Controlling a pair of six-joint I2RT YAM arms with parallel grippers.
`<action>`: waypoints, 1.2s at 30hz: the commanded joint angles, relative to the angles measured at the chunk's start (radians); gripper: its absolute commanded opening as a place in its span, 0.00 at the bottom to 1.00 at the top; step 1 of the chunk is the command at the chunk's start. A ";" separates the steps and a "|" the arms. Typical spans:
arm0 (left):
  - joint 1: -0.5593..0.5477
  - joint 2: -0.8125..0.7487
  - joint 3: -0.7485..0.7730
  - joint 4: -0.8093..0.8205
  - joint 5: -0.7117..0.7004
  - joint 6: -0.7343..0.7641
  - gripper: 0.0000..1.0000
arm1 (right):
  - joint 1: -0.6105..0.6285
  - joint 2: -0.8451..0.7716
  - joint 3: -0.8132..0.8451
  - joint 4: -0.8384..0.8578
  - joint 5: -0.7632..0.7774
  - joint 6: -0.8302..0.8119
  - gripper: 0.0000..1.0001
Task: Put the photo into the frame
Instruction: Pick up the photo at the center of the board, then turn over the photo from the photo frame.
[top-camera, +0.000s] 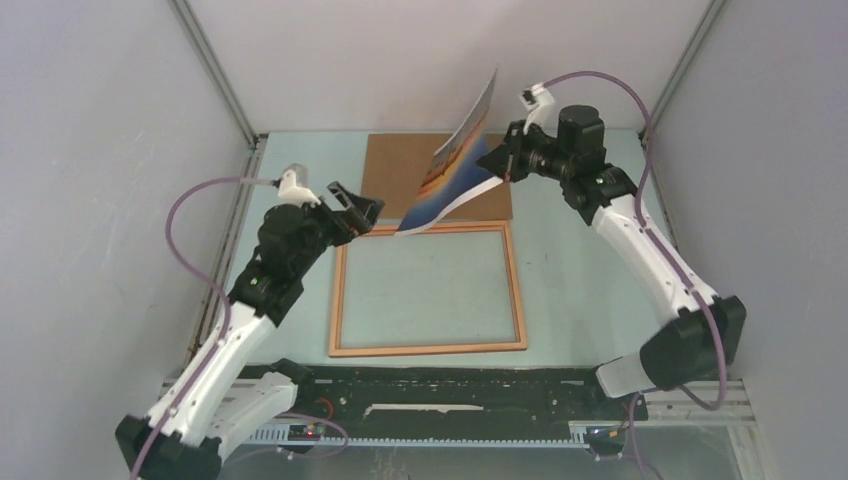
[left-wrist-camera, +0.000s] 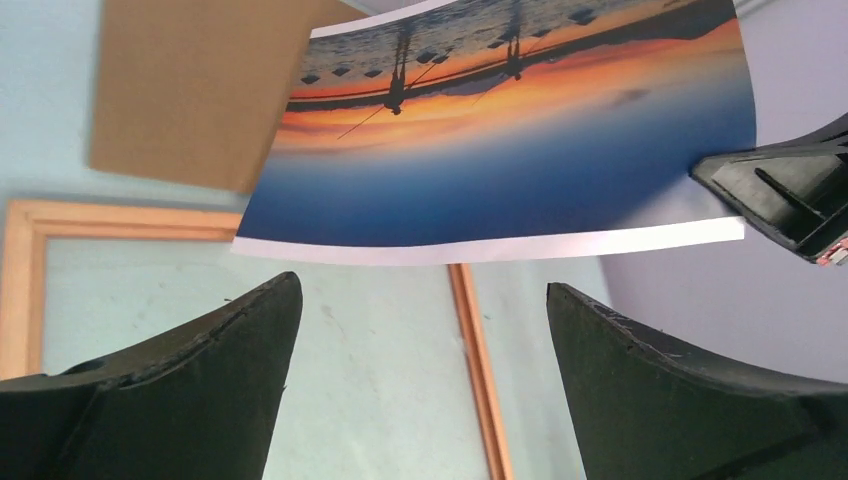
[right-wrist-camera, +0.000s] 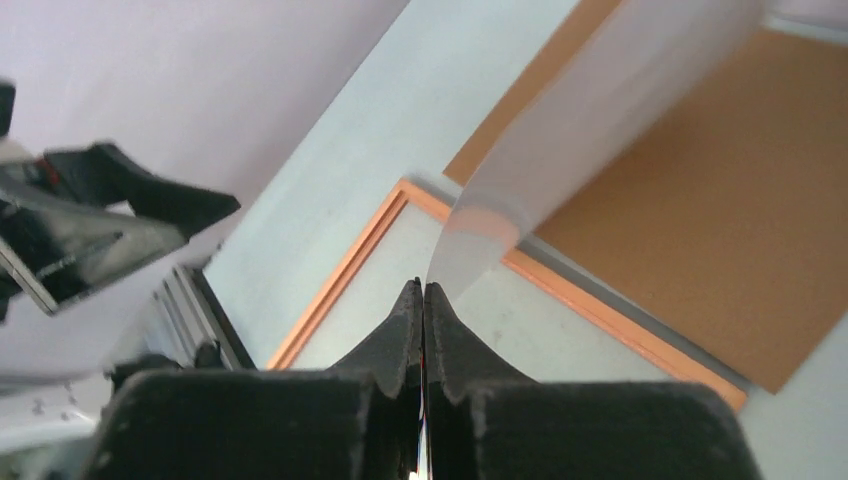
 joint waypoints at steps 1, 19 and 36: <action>0.008 -0.156 -0.086 -0.144 0.079 -0.093 1.00 | 0.179 -0.133 0.059 -0.229 0.156 -0.401 0.00; 0.025 -0.326 -0.029 -0.332 0.180 -0.098 1.00 | 0.652 -0.292 0.497 -0.948 0.791 -0.347 0.00; -0.182 0.199 -0.070 0.386 0.400 -0.398 1.00 | 0.848 -0.227 0.624 -1.328 1.047 0.038 0.00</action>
